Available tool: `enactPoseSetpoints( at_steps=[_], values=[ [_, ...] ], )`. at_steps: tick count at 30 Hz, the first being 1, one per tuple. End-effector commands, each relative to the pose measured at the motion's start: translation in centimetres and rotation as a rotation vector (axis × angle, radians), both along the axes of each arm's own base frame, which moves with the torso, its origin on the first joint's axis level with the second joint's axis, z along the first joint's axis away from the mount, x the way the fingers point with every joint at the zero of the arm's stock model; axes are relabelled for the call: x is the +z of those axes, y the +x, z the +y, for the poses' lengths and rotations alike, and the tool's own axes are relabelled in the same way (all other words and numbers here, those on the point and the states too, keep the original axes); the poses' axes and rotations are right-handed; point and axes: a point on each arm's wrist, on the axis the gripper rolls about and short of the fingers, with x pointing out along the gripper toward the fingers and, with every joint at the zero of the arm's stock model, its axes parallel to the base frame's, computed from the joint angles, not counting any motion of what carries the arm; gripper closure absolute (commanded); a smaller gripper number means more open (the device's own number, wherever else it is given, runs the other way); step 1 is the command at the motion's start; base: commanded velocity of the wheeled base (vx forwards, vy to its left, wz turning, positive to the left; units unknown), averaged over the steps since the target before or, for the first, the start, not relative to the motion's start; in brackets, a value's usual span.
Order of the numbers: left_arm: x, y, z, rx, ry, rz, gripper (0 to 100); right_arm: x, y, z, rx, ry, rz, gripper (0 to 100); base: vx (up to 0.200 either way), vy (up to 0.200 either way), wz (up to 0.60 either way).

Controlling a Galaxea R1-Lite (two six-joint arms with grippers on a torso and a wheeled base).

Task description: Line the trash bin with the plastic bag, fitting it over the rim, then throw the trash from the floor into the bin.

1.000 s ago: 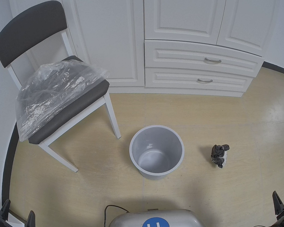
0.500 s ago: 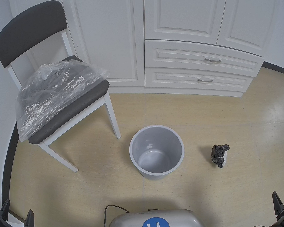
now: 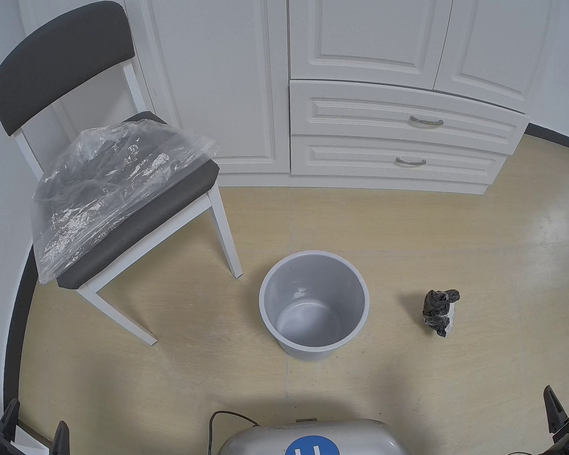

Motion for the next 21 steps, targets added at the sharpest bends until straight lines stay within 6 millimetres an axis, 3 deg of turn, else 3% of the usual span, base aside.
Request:
enactPoseSetpoints(
  at_steps=[1, 13, 21],
  values=[
    [-0.51, 0.01, -0.06, -0.021, 0.039, 0.0, 0, -0.49, 0.0, 0.01, 0.005, -0.007, 0.0, 0, 0.0, 0.0, 0.0],
    [-0.47, 0.01, -0.1, -0.041, 0.056, -0.006, 0, -0.49, 0.0, 0.03, 0.011, -0.018, 0.0, 0, 0.0, 0.0, 0.0],
    [-0.47, 0.0, 0.03, 0.015, -0.054, -0.002, 0, -0.46, 0.0, 0.0, 0.002, 0.056, -0.002, 0, 0.0, 0.0, 0.0]
  ],
)
